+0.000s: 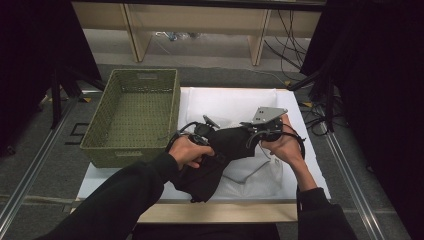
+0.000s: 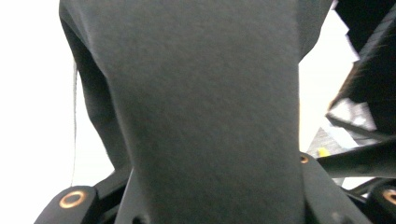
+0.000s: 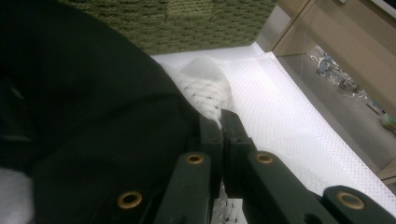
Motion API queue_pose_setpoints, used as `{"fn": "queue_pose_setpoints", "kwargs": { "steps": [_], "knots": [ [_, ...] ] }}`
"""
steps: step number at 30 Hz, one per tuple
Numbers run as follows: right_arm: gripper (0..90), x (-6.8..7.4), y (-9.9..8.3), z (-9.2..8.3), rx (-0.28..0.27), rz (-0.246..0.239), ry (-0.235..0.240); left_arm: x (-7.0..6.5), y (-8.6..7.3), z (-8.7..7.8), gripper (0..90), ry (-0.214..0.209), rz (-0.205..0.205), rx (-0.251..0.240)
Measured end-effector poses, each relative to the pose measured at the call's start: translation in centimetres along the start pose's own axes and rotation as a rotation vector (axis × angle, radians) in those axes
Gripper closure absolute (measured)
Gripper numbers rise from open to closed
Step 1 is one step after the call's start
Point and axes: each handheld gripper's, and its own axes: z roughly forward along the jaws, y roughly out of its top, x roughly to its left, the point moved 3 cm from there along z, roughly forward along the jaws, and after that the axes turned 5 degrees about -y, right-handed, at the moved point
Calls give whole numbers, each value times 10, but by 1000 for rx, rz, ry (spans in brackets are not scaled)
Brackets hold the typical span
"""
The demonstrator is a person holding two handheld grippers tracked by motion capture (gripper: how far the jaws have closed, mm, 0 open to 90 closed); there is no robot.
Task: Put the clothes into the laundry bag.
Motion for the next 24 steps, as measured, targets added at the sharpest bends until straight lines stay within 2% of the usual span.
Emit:
{"fn": "queue_pose_setpoints", "kwargs": {
  "steps": [1,2,4,5,7,8,9,10,11,13,16,17,18,19,20,21,22,23,24],
  "knots": [
    [898,0,0,1,3,1,2,-2,1,8,651,-25,-45,-1],
    [898,0,0,1,2,0,6,-2,1,13,634,-46,-57,-13],
    [898,2,0,2,5,1,15,1,2,21,575,-24,-6,-20],
    [898,3,0,2,11,-6,16,1,2,25,526,-36,7,-28],
    [898,3,-1,2,17,-3,16,3,2,31,439,-20,38,-42],
    [898,3,-1,2,17,-4,16,3,2,31,400,-20,38,-42],
    [898,3,-1,2,17,-4,16,3,1,33,400,-17,48,-45],
    [898,3,-2,1,18,-3,16,2,0,33,332,-19,67,-48],
    [898,3,-3,1,20,2,18,-1,-2,33,308,-33,70,-66],
    [898,2,-3,0,17,-5,15,-3,-4,33,256,-44,74,-72],
    [898,3,-3,0,20,-7,15,-5,-12,28,212,-38,69,-93],
    [898,3,-3,1,21,-7,16,-6,-15,26,212,-14,68,-99],
    [898,3,-3,1,21,-8,16,-10,-17,24,171,-4,58,-98],
    [898,3,-4,1,21,-9,14,-22,-22,26,165,-7,30,-105],
    [898,2,-4,1,22,-10,13,-22,-22,26,157,-7,30,-105],
    [898,2,-4,1,23,-9,13,-36,-27,33,152,-35,23,-88],
    [898,2,-4,1,23,-9,13,-36,-27,33,152,-35,23,-88],
    [897,2,-3,1,22,-9,11,-42,-29,36,151,-35,21,-71],
    [897,2,-3,1,22,-9,11,-48,-31,37,151,-13,-19,-65]
  ]
}}
